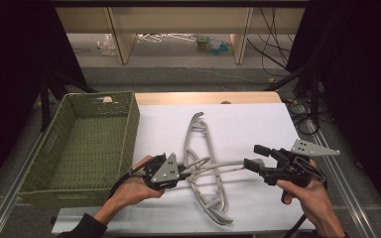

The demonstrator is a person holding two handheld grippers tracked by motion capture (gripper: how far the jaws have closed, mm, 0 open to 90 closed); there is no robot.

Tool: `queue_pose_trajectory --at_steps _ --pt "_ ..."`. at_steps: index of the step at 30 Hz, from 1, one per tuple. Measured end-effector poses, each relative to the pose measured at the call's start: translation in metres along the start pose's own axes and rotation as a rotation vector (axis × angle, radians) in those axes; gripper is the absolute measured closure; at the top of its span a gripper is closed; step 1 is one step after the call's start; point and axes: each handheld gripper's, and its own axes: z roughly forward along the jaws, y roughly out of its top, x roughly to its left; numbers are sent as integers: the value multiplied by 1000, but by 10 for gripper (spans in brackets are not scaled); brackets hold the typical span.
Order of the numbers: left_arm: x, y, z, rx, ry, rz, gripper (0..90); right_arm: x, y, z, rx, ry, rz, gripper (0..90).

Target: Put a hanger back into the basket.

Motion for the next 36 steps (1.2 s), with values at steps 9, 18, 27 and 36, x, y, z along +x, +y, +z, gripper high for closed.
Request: queue_pose_trajectory --at_steps 9,18,27,36 --pt "10 7 -12 5 19 -193 787 12 -10 12 122 -21 -84 299" --pt "24 13 -65 -88 95 -394 786 34 -31 32 256 -23 -203 298" --pt "48 17 -147 -150 253 -416 786 35 -41 46 299 3 -197 269" --pt "84 -14 -196 -73 411 -479 786 33 -45 51 330 7 -197 268"
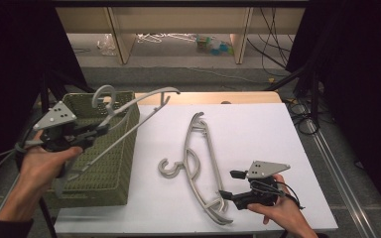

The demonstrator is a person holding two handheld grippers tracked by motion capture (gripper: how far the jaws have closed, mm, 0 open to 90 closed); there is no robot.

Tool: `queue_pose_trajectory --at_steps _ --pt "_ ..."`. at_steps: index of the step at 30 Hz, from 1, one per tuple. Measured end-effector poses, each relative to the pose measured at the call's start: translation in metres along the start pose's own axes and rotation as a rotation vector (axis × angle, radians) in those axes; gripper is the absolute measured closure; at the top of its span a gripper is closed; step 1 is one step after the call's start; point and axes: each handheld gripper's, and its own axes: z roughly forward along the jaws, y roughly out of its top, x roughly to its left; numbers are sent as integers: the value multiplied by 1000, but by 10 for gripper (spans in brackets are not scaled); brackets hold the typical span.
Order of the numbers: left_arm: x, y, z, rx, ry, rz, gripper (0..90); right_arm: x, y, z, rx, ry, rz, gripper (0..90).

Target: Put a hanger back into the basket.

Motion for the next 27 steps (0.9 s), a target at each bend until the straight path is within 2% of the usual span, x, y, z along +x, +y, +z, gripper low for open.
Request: queue_pose_trajectory --at_steps 5,7,8,9,11,12,14,17,18,19,20,24,27 --pt "25 -10 -5 28 73 22 786 0 0 1 0 -1 9 269" --pt "34 -14 -6 42 72 -10 786 0 0 2 3 2 9 268" --pt "37 -15 -7 47 71 -9 786 0 -1 2 6 6 11 268" --pt "42 -16 -8 58 91 7 786 0 -1 2 8 6 10 268" --pt "50 -20 -10 80 102 2 786 -1 -1 2 12 6 19 268" --pt "50 -20 -10 80 102 2 786 -1 -1 2 11 6 20 268" --pt "62 -25 -12 86 125 -7 786 -1 -2 2 11 5 16 268" --pt "75 -30 -15 94 131 -24 786 -1 -2 3 9 6 17 268" --pt "75 -30 -15 94 131 -24 786 -2 -1 3 8 6 15 268" --pt "83 -33 -17 110 142 -23 786 -1 -2 3 9 7 16 268" --pt "85 -35 -18 109 146 -34 786 -1 -2 3 10 7 17 268" --pt "94 -41 -17 136 151 -25 786 -2 -2 4 11 5 26 268" --pt "103 -46 -13 167 163 -45 786 -1 -2 4 12 3 14 268"
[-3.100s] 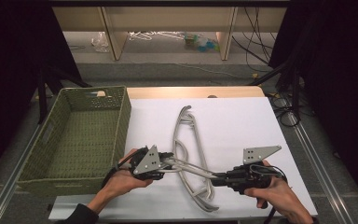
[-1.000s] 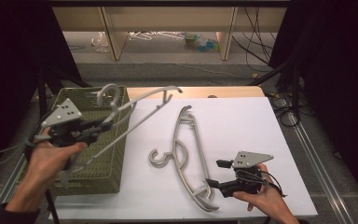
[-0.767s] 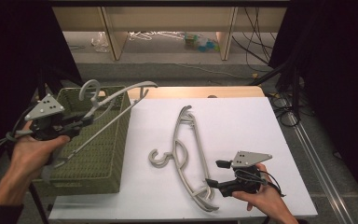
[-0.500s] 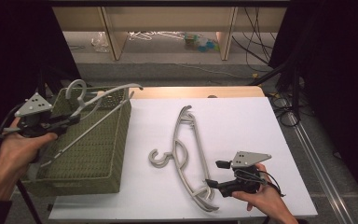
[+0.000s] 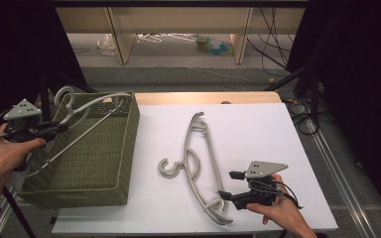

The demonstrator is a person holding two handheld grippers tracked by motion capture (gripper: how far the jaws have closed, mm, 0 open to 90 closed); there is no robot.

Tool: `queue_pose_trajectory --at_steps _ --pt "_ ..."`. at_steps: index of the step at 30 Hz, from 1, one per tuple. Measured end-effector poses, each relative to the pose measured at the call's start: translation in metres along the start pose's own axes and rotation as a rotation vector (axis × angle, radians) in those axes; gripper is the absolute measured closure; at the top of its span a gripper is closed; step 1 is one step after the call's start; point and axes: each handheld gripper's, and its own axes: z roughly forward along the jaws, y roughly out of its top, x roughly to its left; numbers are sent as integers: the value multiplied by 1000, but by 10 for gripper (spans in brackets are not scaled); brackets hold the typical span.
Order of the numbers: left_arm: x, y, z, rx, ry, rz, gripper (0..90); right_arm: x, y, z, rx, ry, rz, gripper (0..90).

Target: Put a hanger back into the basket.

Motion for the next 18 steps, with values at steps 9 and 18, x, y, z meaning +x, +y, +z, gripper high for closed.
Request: queue_pose_trajectory --at_steps 9,18 --pt "17 -10 25 108 -10 16 786 -1 -1 1 17 12 14 268" --pt "15 -20 60 165 -17 -1 785 -1 -1 2 20 14 9 268"
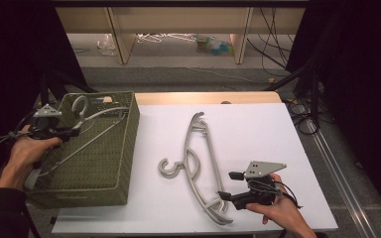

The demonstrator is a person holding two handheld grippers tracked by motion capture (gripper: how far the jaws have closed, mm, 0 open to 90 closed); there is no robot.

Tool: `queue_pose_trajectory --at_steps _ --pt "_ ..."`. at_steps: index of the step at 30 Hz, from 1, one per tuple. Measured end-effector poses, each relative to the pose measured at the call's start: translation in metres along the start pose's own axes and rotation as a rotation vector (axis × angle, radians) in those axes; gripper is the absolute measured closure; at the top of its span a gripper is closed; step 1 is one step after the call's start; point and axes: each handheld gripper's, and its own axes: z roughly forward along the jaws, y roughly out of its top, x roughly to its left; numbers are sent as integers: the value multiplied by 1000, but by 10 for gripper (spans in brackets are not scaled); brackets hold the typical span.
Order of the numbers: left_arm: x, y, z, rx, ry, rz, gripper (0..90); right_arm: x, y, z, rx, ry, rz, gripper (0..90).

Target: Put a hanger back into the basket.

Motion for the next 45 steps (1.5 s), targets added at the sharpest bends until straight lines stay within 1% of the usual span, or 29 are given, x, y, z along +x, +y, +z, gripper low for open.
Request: queue_pose_trajectory --at_steps 3,4,5,10,12,15,16,18,19,21,24,25,26,28,29,30,31,32,33,34,35,36,37,40,41,42,43,44,45 --pt "1 -5 8 33 -2 -46 784 1 -1 1 5 0 0 268" --pt "2 -7 11 29 -2 -70 783 1 0 2 10 5 4 268" --pt "3 -8 12 36 2 -71 783 1 0 2 9 7 4 268" --pt "10 -18 20 66 42 -118 773 1 0 2 8 3 -3 268" --pt "12 -22 22 68 44 -144 769 1 -1 2 11 1 -2 268" --pt "12 -24 25 79 59 -149 758 0 -1 2 11 0 -4 268" --pt "11 -26 28 85 75 -158 757 0 -1 2 10 0 -3 268" --pt "12 -28 28 117 127 -141 758 0 -1 3 14 2 1 268" --pt "14 -29 28 113 148 -155 758 0 -1 3 16 1 0 268" --pt "15 -31 26 96 168 -185 751 1 -1 4 14 0 1 268" --pt "15 -32 22 86 181 -195 705 1 -2 4 20 4 4 268" --pt "14 -33 18 62 196 -214 667 0 -2 4 22 2 7 268" --pt "13 -32 13 36 202 -215 668 0 -2 5 22 1 8 268" --pt "9 -31 8 5 191 -212 645 0 -3 4 22 2 11 268" --pt "9 -31 8 5 191 -212 619 1 -3 5 23 3 11 268" --pt "2 -29 0 -49 165 -219 589 1 -3 5 24 3 11 268" --pt "-5 -28 -5 -77 137 -208 571 1 -3 5 22 2 11 268" --pt "-11 -27 -9 -104 129 -202 541 1 -3 5 21 3 13 268" --pt "-11 -27 -9 -104 129 -202 512 1 -3 5 21 3 13 268" --pt "-19 -26 -15 -140 113 -198 512 0 -3 6 21 0 7 268" --pt "-32 -24 -23 -195 73 -206 453 -1 -4 6 24 -7 9 265" --pt "-38 -24 -26 -213 58 -203 444 -1 -5 7 20 -14 13 264" --pt "-48 -24 -31 -241 40 -202 426 -2 -5 7 20 -12 12 263" --pt "-71 -27 -38 -292 -8 -180 391 -3 -7 8 17 -21 27 250" --pt "-77 -28 -40 -305 -30 -175 382 -4 -8 9 12 -13 29 250" --pt "-82 -28 -40 -322 -49 -173 374 -4 -8 9 12 -12 33 250" --pt "-87 -29 -40 -337 -80 -175 367 -4 -9 8 13 -26 32 248" --pt "-92 -30 -39 -353 -104 -181 356 -4 -9 7 13 -24 51 245" --pt "-97 -31 -38 -366 -117 -179 344 -4 -10 7 12 -25 54 244"
